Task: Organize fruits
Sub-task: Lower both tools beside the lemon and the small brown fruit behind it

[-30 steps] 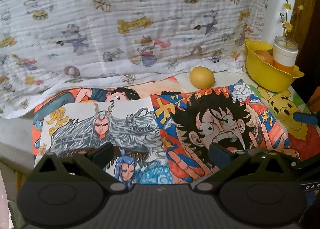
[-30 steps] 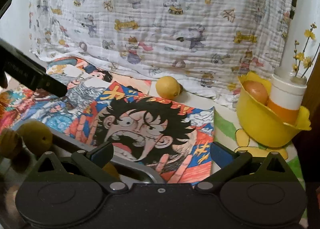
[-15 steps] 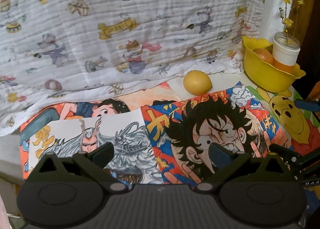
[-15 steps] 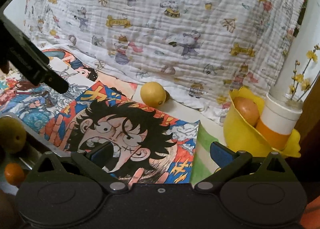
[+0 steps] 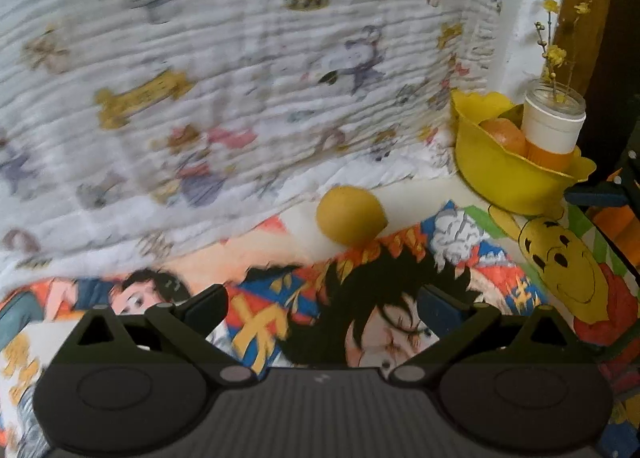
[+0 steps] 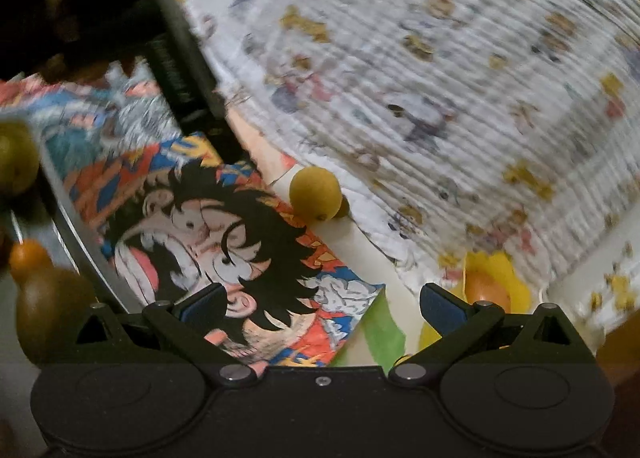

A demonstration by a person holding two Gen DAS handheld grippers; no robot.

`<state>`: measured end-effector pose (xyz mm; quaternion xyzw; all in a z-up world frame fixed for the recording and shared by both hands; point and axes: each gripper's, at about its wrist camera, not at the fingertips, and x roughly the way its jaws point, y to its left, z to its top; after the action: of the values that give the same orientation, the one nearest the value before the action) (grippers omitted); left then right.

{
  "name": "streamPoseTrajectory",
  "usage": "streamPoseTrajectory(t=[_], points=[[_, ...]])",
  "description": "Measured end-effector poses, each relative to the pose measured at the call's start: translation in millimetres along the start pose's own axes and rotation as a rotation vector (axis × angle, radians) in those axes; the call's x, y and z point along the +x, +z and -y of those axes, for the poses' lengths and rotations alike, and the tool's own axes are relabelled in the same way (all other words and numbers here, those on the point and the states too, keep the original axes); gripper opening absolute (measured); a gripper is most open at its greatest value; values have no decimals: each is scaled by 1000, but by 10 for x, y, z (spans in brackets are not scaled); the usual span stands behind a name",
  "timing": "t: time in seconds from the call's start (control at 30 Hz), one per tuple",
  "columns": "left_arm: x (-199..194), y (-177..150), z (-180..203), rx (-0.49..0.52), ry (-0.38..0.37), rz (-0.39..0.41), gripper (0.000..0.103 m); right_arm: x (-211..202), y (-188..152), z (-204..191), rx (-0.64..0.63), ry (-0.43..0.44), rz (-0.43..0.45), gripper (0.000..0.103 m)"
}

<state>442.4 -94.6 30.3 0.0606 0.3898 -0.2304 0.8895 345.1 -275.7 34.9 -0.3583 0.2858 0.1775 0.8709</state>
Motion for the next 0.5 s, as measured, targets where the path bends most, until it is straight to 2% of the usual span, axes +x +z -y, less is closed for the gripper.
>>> streamPoseTrajectory(t=[0.2,0.33,0.5], points=[[286,79,118,-3,-12,59,102,190,-4,122,-184,26,-19,102],[421,92,194,8,11,109,102,318,54,212,-328,56,-6,102],[542,72,283,50,42,151,102,420,160,323,-487,170,30,102]])
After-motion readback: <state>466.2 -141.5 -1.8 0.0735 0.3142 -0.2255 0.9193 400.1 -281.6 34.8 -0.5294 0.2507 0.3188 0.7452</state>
